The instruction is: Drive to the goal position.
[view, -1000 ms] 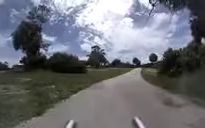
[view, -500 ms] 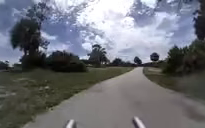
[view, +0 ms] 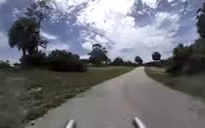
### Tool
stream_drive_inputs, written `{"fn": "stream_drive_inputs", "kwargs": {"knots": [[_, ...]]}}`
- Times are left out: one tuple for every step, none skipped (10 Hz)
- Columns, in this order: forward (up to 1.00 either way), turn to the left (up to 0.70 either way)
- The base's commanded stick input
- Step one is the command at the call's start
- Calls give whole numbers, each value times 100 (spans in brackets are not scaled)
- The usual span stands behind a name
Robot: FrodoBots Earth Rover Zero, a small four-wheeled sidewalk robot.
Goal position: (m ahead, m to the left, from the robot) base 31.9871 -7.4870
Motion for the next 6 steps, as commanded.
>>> {"fn": "stream_drive_inputs", "kwargs": {"knots": [[85, 0], [85, 0], [85, 0], [85, 0], [85, 0], [85, 0]]}}
